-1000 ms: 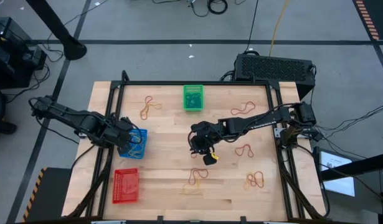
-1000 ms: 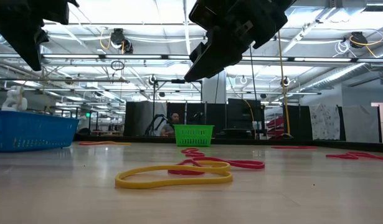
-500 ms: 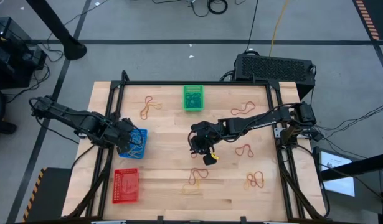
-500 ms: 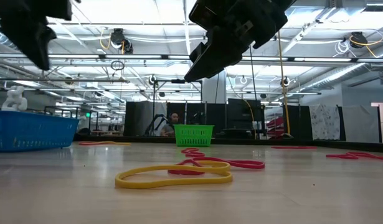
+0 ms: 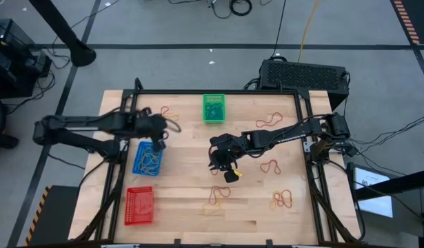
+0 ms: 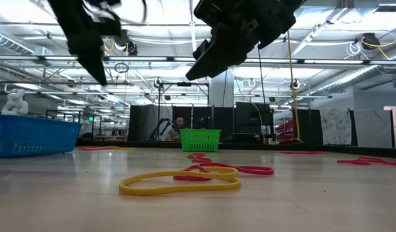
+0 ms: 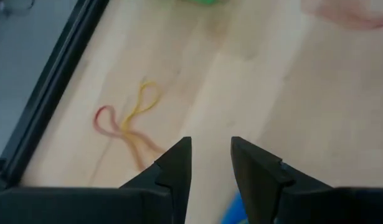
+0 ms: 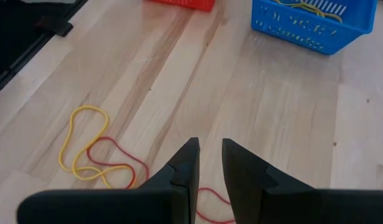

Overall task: Sort rubber bands into baskets
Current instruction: Put the yellow rubber band into the blue bin

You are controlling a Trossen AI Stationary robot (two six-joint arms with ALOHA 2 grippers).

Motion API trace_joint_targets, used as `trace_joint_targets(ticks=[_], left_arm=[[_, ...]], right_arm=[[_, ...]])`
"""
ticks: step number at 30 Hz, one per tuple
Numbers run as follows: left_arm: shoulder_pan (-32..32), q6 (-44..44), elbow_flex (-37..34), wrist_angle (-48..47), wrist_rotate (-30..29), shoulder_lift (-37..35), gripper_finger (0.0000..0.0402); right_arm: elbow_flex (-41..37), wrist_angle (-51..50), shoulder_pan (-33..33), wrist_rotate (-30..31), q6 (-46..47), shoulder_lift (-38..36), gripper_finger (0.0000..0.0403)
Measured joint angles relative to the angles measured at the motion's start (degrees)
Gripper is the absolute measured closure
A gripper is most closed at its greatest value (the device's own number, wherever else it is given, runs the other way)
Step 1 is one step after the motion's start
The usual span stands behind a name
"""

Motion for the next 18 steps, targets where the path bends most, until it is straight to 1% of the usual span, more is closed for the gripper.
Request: trace_joint_targets(ticks=[4,8,10,14,18], left_arm=[[10.9,10.1,0.0,1.7,3.8,8.0,0.0281],[20.5,19.6,0.0,8.3,8.3,16.3,0.0281],[24.3,22.8,0.4,11.2,8.9,20.4,0.0281],[30.0,26.2,2.3,13.8,8.8,27.5,0.0281],[32.5,27.8,4.2,13.7,10.8,32.8,0.0281]], right_arm=[[0.0,0.0,0.0,0.0,0.0,0.0,0.0342],[0.0,-0.2,0.0,0.0,-0.4,0.0,0.0342],[0.0,-0.6,0.0,0.0,-0.7,0.0,0.0342],[0.0,-2.4,0.0,0.0,-1.0,0.0,0.0342],[0.0,-5.3,0.0,0.0,-2.7,0.0,0.0342]])
